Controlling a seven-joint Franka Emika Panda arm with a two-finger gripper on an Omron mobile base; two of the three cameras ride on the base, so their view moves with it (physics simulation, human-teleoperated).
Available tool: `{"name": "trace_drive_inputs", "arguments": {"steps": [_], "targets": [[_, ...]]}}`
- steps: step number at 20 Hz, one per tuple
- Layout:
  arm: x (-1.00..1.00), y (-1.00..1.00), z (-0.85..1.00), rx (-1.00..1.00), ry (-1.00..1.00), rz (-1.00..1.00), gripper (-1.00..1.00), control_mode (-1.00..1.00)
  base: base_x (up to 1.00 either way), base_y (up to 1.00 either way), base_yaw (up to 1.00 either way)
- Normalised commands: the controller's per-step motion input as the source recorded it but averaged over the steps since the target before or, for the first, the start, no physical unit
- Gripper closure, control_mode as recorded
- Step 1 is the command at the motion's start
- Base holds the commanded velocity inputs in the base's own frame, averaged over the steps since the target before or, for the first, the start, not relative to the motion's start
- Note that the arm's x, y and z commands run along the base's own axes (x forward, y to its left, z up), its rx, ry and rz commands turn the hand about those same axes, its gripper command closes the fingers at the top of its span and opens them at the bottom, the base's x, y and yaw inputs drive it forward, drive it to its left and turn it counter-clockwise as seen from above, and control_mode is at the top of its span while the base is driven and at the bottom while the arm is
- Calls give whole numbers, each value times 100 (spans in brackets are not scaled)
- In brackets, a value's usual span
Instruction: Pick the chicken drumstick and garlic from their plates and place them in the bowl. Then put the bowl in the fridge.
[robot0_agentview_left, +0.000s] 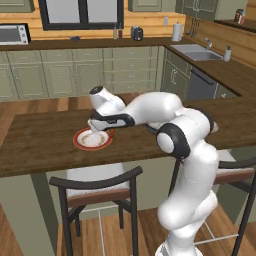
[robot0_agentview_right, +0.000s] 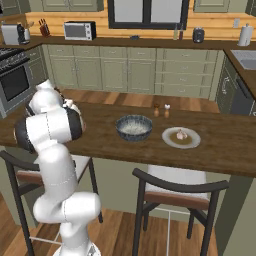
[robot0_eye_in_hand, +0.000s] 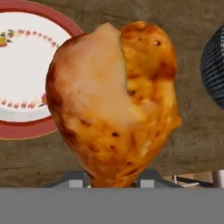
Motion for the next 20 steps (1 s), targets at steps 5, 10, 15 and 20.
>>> {"name": "trace_drive_inputs", "arguments": {"steps": [5,10,15,20], "targets": [[-26,-91,100,3,-31,-13,100,-100,0,0,0],[0,-97,98,5,-24,-20,100,-100,0,0,0],[23,-100,34,0,4,-25,100,-100,0,0,0],[52,-100,-29,11,18,-16,100,-100,0,0,0]]}}
